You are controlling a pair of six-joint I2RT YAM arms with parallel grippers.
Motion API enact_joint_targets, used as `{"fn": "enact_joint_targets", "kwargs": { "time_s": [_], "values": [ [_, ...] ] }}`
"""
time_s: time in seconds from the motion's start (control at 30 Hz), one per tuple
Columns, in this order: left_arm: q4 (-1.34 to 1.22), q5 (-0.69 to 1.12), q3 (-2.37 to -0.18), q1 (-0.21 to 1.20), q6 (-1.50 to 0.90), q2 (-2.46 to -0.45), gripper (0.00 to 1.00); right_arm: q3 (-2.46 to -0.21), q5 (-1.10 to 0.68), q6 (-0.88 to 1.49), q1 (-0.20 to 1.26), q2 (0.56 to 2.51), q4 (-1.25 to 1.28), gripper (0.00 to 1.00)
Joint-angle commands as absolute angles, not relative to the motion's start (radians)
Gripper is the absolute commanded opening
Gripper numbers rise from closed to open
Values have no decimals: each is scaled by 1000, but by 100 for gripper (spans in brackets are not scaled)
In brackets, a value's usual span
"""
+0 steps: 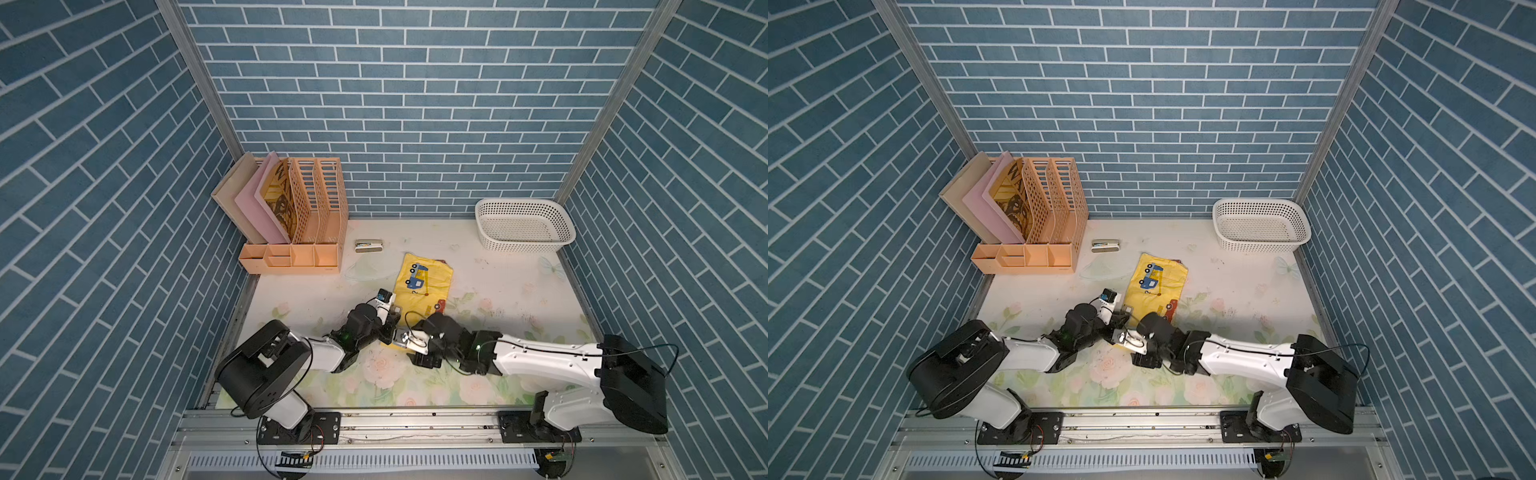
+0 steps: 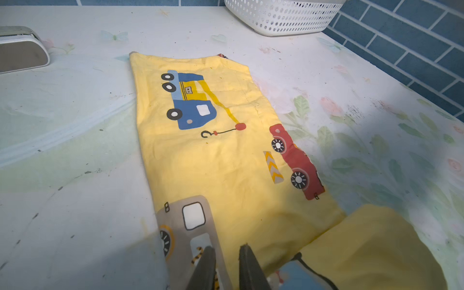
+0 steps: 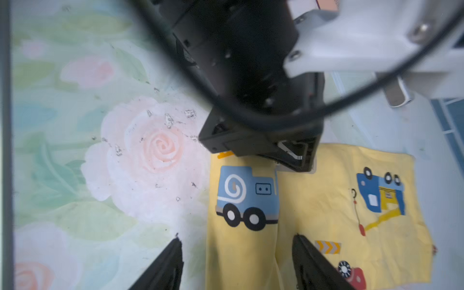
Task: Roll up the pillowcase
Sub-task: Roll the pillowcase at the center of the board.
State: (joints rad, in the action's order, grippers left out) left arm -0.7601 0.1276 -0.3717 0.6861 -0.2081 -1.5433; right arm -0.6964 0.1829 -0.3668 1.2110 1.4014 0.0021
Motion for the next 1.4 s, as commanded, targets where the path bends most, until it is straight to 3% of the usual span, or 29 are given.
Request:
{"fn": "enact_joint_targets", "kwargs": {
  "time_s": [0.0,0.3,0.43,0.47,0.57,0.7,0.77,0.93,1.0,1.17,1.37],
  "values": [
    [-746,107,-391,689,-195,-1548,21,-646,523,-367,1282,1459,62,74],
    [-751,103,-376,684,-201,-1518,20,-641,663,-392,1328,1623,184,79],
    [-753,95,-368,683,-206,-1506,20,-640,651,-393,1321,1674,217,75],
    [-762,90,-361,681,-212,-1498,20,-640,614,-386,1312,1678,211,70],
    [-773,86,-336,653,-245,-1444,22,-640,533,-367,1285,1670,180,38],
    [-791,99,-281,563,-310,-1269,29,-630,413,-358,1259,1596,146,11],
    [-754,101,-279,533,-322,-1193,30,-647,289,-345,1230,1549,97,0],
    [-627,108,-279,515,-314,-1054,30,-798,-498,-316,985,1506,-202,0],
    [-610,133,-254,514,-309,-995,30,-861,-705,-341,891,1550,-299,0],
    [-572,188,-209,553,-252,-884,31,-1015,-859,-438,760,1715,-450,0],
    [-591,211,-236,618,-198,-941,30,-1200,-991,-596,671,1934,-690,0]
  ]
}}
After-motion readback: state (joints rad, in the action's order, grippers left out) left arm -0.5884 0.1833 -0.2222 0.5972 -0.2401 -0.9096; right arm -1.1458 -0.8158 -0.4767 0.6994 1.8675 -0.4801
